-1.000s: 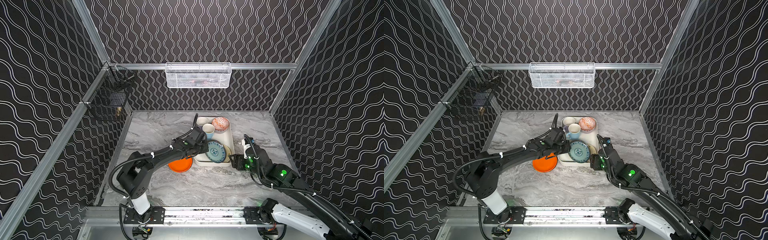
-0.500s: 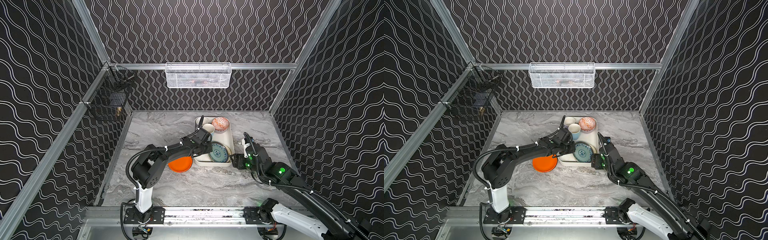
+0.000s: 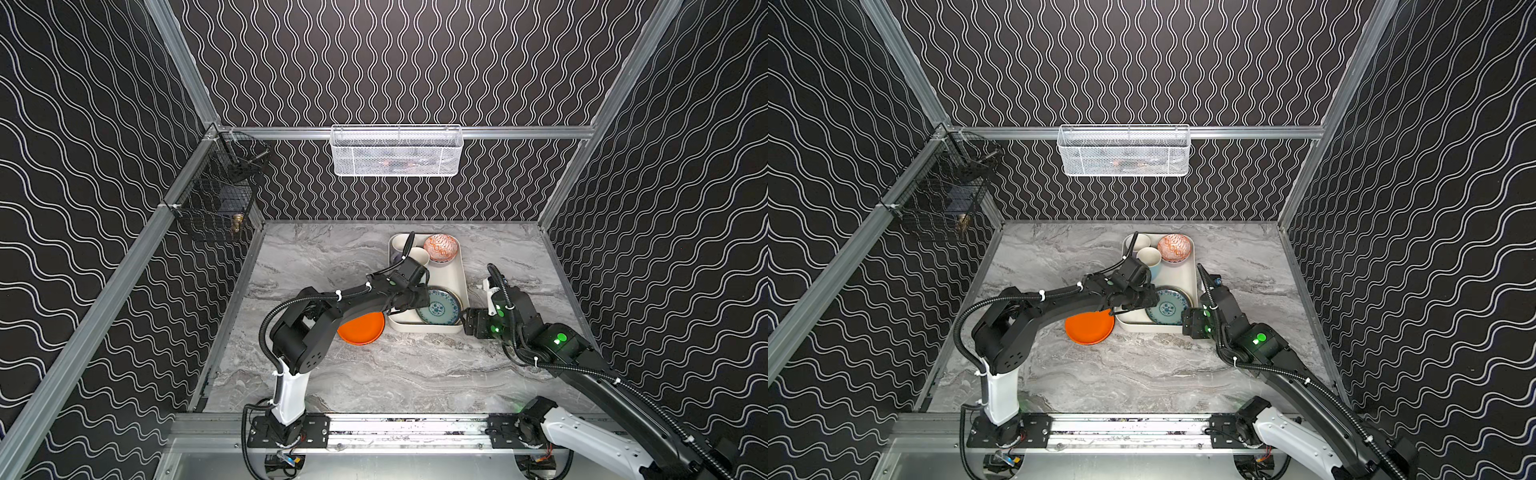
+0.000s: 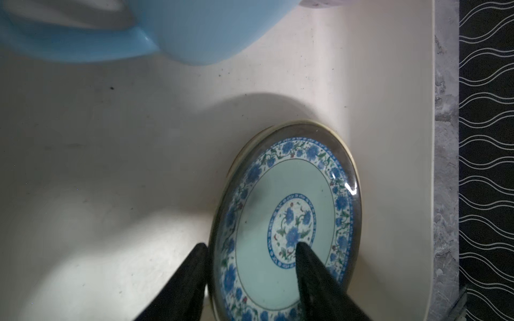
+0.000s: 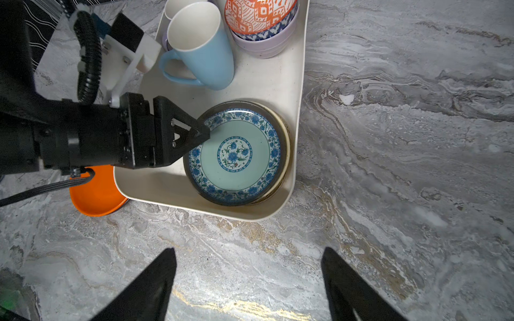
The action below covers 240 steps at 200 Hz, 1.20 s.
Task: Place the mixed dishes into the plastic bin
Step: 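Open the left gripper to release the blue-floral plate onto the cream plate, then move both grippers to the rim of the orange plate stack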
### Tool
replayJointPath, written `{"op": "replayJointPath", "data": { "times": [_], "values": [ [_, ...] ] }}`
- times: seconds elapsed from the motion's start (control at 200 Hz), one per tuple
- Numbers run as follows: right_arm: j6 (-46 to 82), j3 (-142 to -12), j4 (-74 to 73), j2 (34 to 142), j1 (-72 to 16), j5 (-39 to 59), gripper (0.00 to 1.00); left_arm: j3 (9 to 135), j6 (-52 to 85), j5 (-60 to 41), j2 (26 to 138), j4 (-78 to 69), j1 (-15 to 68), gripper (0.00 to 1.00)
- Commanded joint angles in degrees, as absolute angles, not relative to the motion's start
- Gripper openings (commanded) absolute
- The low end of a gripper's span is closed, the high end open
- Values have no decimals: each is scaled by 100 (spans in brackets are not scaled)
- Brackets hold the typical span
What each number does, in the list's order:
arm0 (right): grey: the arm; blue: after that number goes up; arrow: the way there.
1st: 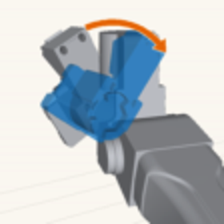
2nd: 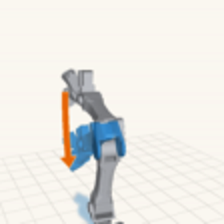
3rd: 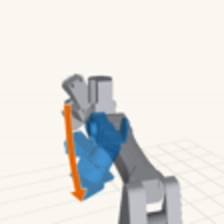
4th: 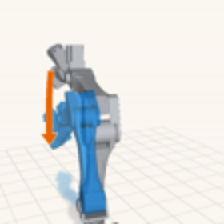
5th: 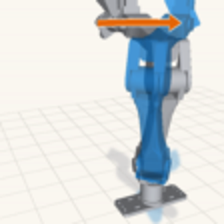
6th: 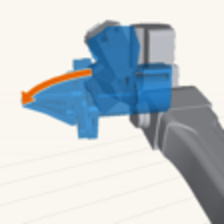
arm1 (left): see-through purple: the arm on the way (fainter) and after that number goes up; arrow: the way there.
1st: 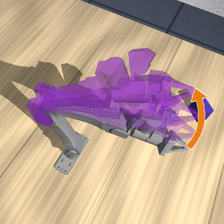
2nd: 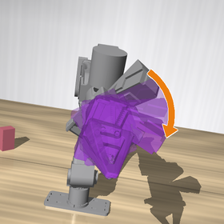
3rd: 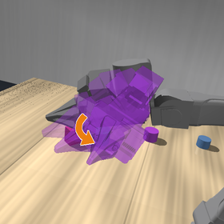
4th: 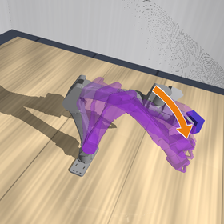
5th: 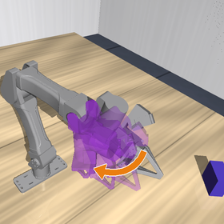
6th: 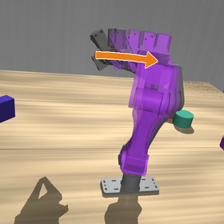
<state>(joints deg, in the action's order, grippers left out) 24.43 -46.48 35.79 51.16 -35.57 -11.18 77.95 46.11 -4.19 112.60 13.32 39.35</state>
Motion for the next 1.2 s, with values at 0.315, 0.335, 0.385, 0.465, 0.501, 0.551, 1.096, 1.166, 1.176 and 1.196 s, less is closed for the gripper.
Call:
{"op": "replayJointPath", "data": {
  "times": [0.315, 0.335, 0.385, 0.465, 0.501, 0.551, 1.096, 1.166, 1.176, 1.196],
  "values": [
    [2274, -4578, 3310, 5269, -3388, -912, 85, 8148, 4391, -360, 11554, 1577, 4007, 57],
    [2270, -4584, 3305, 5292, -3380, -899, 85, 8147, 4389, -360, 11537, 1582, 4011, 58],
    [2245, -4603, 3287, 5331, -3367, -879, 85, 8098, 4381, -345, 11457, 1588, 4009, 59],
    [2195, -4668, 3293, 5440, -3363, -896, 85, 7998, 4372, -243, 11249, 1642, 4012, 65],
    [2165, -4712, 3316, 5518, -3366, -890, 85, 7934, 4354, -214, 11144, 1674, 4008, 68],
    [2134, -4799, 3378, 5639, -3366, -839, 85, 7842, 4333, -161, 10990, 1753, 4008, 72],
    [2377, -5829, 2473, 7643, -5066, -193, 72, 4425, 4431, 326, 6975, 2240, 2182, 77],
    [2335, -6180, 2404, 8146, -5313, -131, 71, 4068, 4390, 171, 6593, 2258, 1779, 77],
    [2324, -6238, 2394, 8217, -5340, -116, 71, 4027, 4393, 155, 6557, 2263, 1734, 77],
    [2306, -6338, 2376, 8373, -5390, -88, 71, 3954, 4381, 110, 6493, 2276, 1643, 77]
  ]
}}
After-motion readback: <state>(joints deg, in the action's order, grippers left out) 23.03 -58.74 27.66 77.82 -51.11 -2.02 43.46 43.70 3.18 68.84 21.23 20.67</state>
